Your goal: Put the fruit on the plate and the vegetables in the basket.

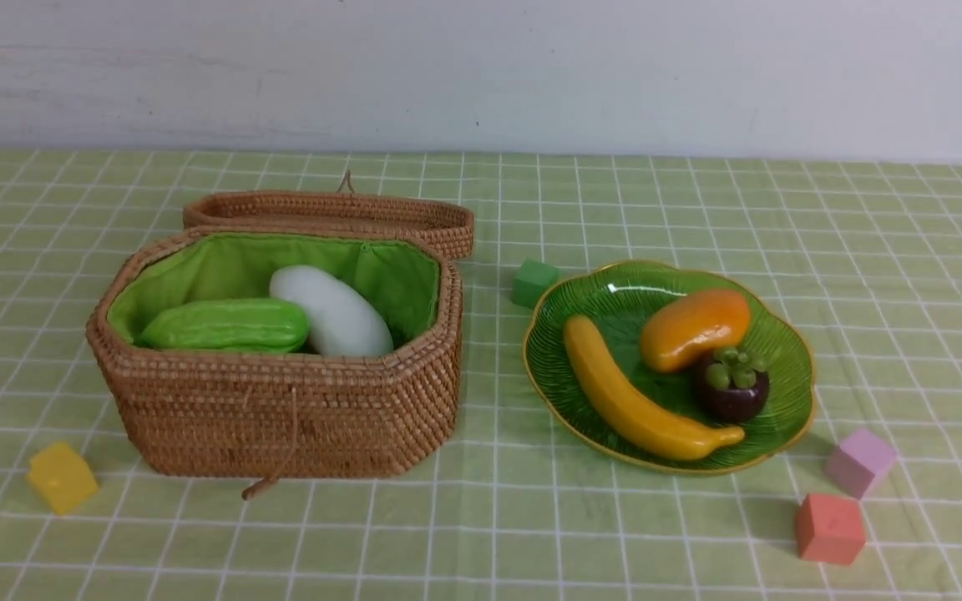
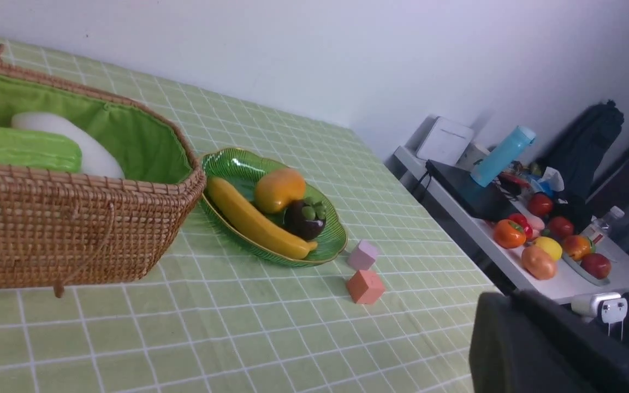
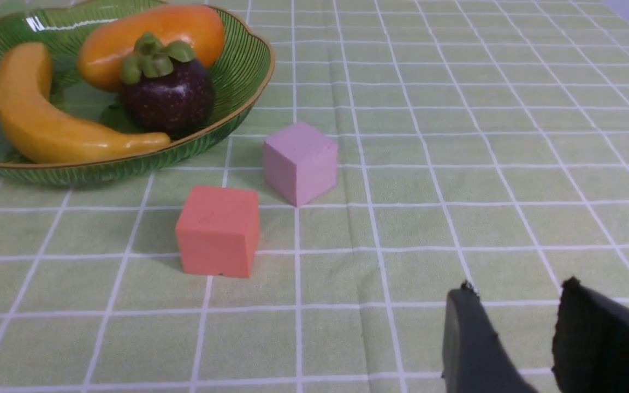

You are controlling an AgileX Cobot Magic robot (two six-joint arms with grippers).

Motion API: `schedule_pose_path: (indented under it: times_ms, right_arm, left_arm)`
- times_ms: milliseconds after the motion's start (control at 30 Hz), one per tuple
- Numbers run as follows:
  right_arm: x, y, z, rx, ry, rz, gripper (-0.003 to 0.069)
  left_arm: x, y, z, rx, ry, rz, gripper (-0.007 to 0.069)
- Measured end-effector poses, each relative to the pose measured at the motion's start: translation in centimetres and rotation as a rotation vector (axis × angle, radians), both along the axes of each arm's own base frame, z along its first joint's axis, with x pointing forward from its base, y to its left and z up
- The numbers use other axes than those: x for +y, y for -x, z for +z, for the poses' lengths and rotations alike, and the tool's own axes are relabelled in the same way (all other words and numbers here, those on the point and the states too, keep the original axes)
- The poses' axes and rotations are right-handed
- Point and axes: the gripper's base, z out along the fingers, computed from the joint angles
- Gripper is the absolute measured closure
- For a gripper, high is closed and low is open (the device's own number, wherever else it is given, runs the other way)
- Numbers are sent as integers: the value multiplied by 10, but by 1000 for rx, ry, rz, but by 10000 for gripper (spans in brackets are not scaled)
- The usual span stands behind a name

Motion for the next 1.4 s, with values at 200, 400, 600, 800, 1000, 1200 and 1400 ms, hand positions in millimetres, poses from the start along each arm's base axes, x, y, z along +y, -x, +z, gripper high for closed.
schedule_pose_path:
  times_ms: [200,400,600,800,1000,1200,1400]
  right_arm:
    - [0,0,0,0,0,0,419]
    - [0,0,0,0,0,0,419]
    - [0,0,0,0,0,0,419]
    - [0,0,0,0,-1,0,419]
    - [0,0,0,0,-1,0,419]
    - [0,0,0,0,-1,0,419]
    - [0,0,0,0,-1,0,419]
  left_arm:
    - [-1,-3,-3,-1,-20,11,638]
    - [-12,-18,-22,1,-91,179,637]
    - [-21,-45,-67,-9,-235,509,634]
    - [-20,-80,-137,81,-296,599,628]
    - [-18,-91,-196,180,-376,601,623]
    - [-14,-94,-198,105,-478,629,617]
    - [-13,-94,-198,100,-494,631,612]
